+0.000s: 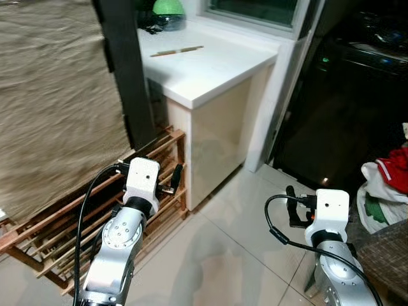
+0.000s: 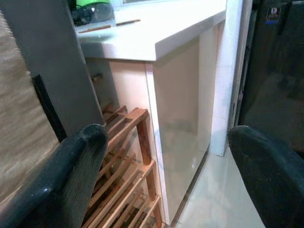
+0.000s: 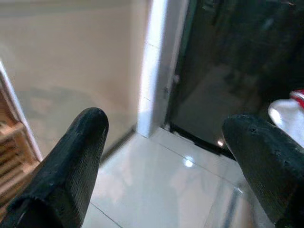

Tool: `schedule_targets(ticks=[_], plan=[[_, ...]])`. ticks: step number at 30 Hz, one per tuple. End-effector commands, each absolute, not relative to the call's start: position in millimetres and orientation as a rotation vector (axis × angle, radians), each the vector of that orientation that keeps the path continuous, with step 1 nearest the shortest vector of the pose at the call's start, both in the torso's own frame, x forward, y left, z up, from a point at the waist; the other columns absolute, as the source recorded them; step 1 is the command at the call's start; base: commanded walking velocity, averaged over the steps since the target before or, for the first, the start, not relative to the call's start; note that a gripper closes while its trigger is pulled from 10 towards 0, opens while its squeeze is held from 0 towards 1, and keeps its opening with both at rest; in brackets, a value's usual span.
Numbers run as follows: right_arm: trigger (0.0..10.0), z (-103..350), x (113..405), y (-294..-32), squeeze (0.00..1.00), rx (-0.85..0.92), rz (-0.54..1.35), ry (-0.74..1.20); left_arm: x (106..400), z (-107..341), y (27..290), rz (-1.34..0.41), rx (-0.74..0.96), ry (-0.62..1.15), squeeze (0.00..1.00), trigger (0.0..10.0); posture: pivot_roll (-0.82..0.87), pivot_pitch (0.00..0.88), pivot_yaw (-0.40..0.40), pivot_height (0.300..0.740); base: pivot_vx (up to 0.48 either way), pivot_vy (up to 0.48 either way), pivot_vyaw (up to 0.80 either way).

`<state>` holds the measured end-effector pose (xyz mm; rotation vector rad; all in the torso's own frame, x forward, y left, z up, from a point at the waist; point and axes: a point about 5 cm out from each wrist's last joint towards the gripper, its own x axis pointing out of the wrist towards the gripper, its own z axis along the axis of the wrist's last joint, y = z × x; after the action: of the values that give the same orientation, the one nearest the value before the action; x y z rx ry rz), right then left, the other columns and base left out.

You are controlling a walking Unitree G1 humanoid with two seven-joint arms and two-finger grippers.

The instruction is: Clothes washing

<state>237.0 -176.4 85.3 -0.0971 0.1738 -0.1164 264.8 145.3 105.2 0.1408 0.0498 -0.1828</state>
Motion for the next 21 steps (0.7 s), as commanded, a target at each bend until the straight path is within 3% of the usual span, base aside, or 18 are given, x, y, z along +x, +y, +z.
schedule_targets(ticks=[1,5,15,21], plan=[[10.0,79.9,238.4,-174.3,0.0,-0.085,-0.114,0.203,268.4,115.6,143.0,-0.189,0.169,0.002,0.0,10.0,-0.03,0.0,0.0,0.74,0.0,0.0,-0.8],[10.0,78.5,240.7,-171.1,0.0,-0.075,-0.11,0.213,271.6,120.6,141.9,-0.208,0.17,-0.013,0.0,10.0,-0.03,0.0,0.003,0.74,0.0,0.0,-0.8],[10.0,92.8,258.3,-165.7,0.0,-0.061,-0.087,0.164,287.1,138.5,148.5,-0.211,0.202,-0.04,0.0,10.0,-0.02,0.0,0.011,0.74,0.333,0.0,-0.78],[10.0,114.2,266.2,-156.6,0.0,-0.049,-0.024,0.075,288.8,153.7,147.9,-0.215,0.181,-0.061,0.0,10.0,-0.01,0.0,0.01,0.74,0.345,0.0,-0.14]])
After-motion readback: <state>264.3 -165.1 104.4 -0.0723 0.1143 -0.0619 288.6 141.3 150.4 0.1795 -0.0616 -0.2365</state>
